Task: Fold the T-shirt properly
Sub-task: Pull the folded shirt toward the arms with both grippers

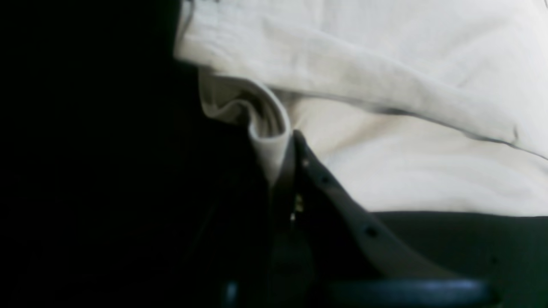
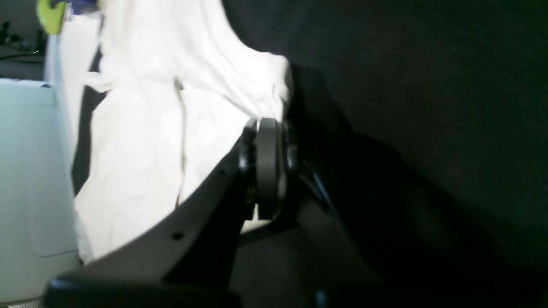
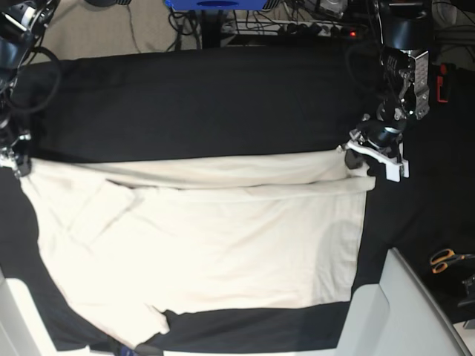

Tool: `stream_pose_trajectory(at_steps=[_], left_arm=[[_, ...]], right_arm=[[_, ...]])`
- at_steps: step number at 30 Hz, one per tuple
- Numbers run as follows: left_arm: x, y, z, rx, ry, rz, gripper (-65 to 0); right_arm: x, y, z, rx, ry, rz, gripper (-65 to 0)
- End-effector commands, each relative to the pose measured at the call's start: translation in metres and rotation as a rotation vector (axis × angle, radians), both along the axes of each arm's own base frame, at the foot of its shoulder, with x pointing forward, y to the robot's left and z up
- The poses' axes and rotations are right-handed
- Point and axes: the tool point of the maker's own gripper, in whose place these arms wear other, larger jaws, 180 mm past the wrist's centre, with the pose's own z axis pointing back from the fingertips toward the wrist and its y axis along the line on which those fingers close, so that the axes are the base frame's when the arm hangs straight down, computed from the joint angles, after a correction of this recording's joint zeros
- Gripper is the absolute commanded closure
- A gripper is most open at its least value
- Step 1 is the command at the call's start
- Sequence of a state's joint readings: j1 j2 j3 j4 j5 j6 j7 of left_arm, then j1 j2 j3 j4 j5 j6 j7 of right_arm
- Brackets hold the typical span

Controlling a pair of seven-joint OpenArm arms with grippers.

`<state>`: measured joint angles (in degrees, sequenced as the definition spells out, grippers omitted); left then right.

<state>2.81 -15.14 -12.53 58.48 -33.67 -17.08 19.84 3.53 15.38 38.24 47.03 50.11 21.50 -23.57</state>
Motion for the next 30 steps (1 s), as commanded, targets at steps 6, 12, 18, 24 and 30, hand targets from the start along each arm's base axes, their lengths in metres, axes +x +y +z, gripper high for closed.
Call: stream_pose_trajectory(at_steps=[6, 12, 18, 24, 30], left_arm=[[-0.012, 0.011, 0.009, 0.061, 0.076, -0.071, 0.0], [-0.016, 0.009, 0.021, 0.092, 0.083, -0.129, 0.0], [-0.027, 0.003, 0.012, 0.124, 0.129, -0.206, 0.0], [-0.041, 0.01, 0.016, 0.154, 0.137, -0.226, 0.0], [-0.061, 0.007, 0.015, 0.16, 0.157, -0.25, 0.0]], right_arm=[[0.001, -0.022, 0.028, -0.084, -0.061, -0.007, -0.2], [-0.019, -0.024, 0.03, -0.111, -0.002, 0.0, -0.2], [-0.044, -0.016, 0.036, -0.117, -0.001, -0.01, -0.2], [-0.076, -0.017, 0.031, -0.063, 0.059, -0.033, -0.2], [-0.093, -0.02, 0.037, -0.104, 0.078, -0.019, -0.2]])
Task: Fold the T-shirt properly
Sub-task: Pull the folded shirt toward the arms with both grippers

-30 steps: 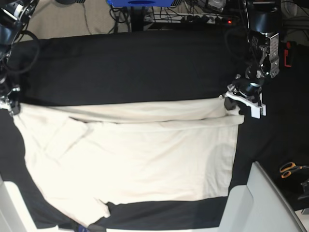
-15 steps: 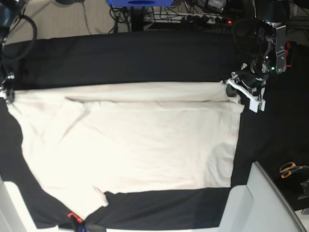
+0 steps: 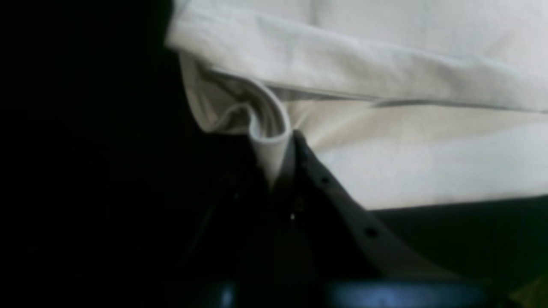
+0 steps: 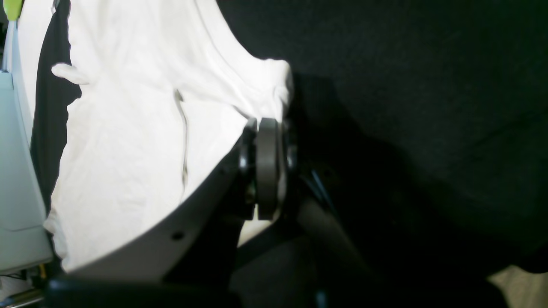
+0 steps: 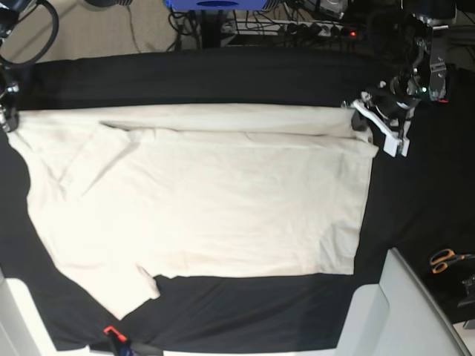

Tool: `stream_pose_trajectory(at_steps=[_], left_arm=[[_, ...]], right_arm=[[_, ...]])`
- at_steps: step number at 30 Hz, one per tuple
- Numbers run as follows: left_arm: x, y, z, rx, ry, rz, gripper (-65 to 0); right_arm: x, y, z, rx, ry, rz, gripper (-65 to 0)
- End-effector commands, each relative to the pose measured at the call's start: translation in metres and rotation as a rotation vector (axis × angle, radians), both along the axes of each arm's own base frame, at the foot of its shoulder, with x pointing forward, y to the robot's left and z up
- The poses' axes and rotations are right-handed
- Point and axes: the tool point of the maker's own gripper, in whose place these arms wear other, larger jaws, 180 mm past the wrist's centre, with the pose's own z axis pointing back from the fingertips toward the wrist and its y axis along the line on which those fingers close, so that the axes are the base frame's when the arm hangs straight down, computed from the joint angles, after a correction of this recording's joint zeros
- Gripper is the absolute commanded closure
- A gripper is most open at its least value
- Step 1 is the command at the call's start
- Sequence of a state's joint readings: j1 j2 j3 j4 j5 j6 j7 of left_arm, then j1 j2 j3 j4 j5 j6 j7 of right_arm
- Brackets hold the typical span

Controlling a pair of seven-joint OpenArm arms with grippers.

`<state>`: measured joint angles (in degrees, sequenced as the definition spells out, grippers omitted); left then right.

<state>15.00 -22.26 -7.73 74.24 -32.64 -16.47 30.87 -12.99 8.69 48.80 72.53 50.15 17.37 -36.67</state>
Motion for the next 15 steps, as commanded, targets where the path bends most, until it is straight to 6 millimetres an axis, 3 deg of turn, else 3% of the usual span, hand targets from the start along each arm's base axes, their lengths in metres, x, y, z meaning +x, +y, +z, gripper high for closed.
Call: stream_pose_trajectory(at_steps=[1, 6, 15], left_arm=[[0.003, 0.009, 0.008, 0.022, -0.02, -0.002, 0.0], [-0.019, 0.024, 0.011, 0.038, -0.01, 0.046, 0.0], [-0.045, 0.028, 0.013, 0.052, 0.014, 0.045, 0.0]], right_arm=[[-0.001, -0.014, 0.012, -0.04, -0.027, -0.01, -0.2], [-0.021, -0.014, 0.005, -0.043, 0.017, -0.009, -0.2], [-0.045, -0.014, -0.004, -0.043, 0.071, -0.006, -0.2]])
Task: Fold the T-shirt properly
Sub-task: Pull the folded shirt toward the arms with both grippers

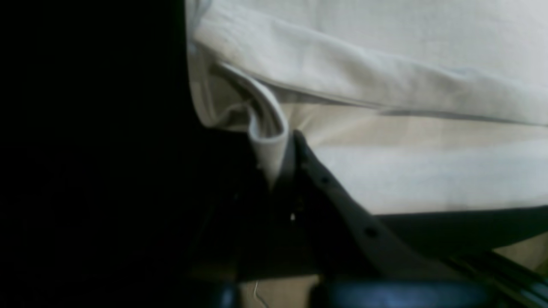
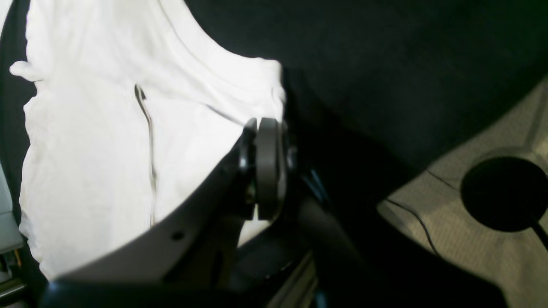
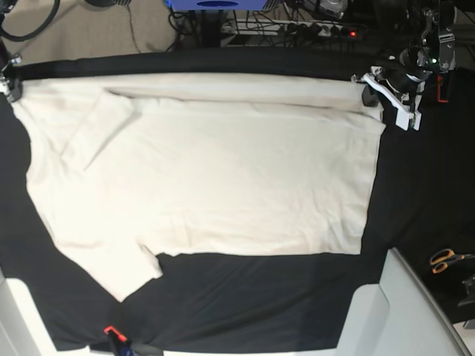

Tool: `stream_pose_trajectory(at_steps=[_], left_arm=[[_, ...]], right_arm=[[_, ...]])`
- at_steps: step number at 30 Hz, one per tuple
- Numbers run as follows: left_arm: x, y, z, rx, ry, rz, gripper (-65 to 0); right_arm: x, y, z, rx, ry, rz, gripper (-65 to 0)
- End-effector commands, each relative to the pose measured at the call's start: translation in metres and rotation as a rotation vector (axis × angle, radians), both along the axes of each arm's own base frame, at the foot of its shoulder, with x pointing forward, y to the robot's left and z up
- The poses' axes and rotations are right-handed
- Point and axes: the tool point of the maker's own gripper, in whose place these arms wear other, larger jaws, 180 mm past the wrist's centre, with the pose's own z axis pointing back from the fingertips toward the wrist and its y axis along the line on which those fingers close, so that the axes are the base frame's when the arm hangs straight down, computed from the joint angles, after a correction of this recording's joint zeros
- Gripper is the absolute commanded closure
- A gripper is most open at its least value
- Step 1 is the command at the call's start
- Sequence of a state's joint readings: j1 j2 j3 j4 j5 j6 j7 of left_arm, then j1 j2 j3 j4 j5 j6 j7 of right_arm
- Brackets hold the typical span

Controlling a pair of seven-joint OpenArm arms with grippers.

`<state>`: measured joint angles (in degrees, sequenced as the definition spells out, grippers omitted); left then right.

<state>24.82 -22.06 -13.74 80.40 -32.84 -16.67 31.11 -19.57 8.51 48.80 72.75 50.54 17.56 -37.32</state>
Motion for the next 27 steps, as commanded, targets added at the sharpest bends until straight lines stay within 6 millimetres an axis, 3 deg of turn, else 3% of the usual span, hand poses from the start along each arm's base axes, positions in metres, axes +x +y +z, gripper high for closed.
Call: stream_pose_trajectory(at_steps=[1, 10, 23, 25, 27], left_arm=[[0.0, 0.009, 0.005, 0.024, -0.012, 0.003, 0.0], [-0.016, 0.007, -0.003, 0.017, 0.023, 0.011, 0.0], [-0.015, 0.004, -0.004, 0.01, 0.02, 0.015, 0.0], [-0.015, 0.004, -0.004, 0.011, 0.021, 0.016, 0.0], [-0.016, 0.005, -0.004, 0.011, 0.021, 0.018, 0.0]], right_arm=[[0.003, -0.017, 0.014, -0.053, -0.035, -0.01, -0.2], [0.001, -0.015, 0.011, -0.048, -0.026, -0.004, -0.2], [0.0, -0.016, 0.011, -0.047, -0.025, -0.015, -1.1], [-0.002, -0.016, 0.01, -0.045, -0.021, -0.015, -5.0], [-0.003, -0.01, 0.007, -0.031, -0.021, -0.022, -13.1]])
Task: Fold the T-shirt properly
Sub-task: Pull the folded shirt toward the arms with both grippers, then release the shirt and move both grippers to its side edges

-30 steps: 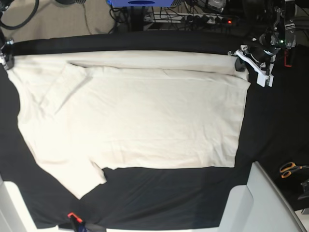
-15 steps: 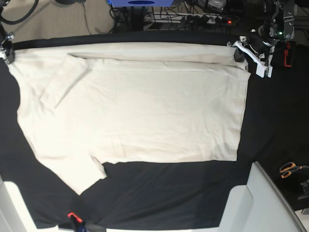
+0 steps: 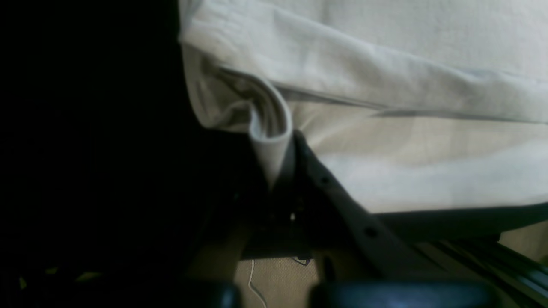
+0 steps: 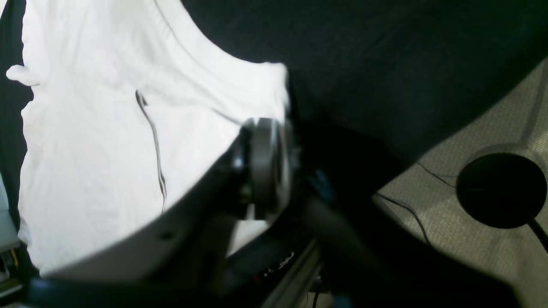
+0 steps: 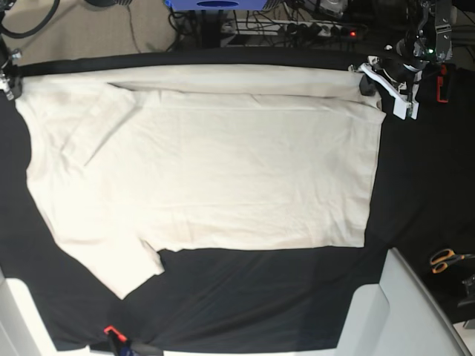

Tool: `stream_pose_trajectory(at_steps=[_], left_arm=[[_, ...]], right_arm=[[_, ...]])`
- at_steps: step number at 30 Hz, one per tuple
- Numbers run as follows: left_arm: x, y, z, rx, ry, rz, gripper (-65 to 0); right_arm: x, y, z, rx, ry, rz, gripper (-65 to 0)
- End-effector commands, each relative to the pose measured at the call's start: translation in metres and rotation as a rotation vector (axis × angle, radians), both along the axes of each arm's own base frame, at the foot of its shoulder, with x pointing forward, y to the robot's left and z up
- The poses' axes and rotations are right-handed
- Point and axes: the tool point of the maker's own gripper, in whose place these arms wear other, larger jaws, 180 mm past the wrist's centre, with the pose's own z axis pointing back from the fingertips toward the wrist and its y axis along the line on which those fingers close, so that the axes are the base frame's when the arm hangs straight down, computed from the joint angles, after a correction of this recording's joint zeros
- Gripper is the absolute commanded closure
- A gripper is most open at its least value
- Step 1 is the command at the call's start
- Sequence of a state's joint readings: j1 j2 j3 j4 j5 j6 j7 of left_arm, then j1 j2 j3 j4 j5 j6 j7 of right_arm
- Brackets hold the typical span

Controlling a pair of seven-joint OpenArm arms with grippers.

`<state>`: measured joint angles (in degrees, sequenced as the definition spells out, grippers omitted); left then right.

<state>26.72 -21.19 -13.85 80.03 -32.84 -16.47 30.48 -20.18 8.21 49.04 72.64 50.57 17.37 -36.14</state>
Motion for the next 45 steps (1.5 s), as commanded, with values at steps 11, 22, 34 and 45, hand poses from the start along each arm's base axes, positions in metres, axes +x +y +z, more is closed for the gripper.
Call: stream_pose_trajectory(at_steps=[11, 22, 34, 45], left_arm=[[-0.015, 0.032, 0.007, 0.041, -0.003, 0.104, -37.8], [0.011, 0.116, 0.064, 0.173, -0.163, 0.271, -41.5], [0.12, 0.09, 0.084, 0.165, -0.263, 0.072, -41.3], [0.128, 0.077, 0.08, 0.162, -0.249, 0.014, -41.3]], right_arm=[[-0.008, 0.006, 0.0, 0.006, -0.01, -0.015, -36.3], [0.013, -0.054, 0.039, -0.121, -0.06, -0.029, -36.5], [0.197, -0.042, 0.053, -0.193, -0.205, 0.329, -36.6], [0.26, -0.01, 0.022, -0.364, -0.172, 0.454, -36.6]])
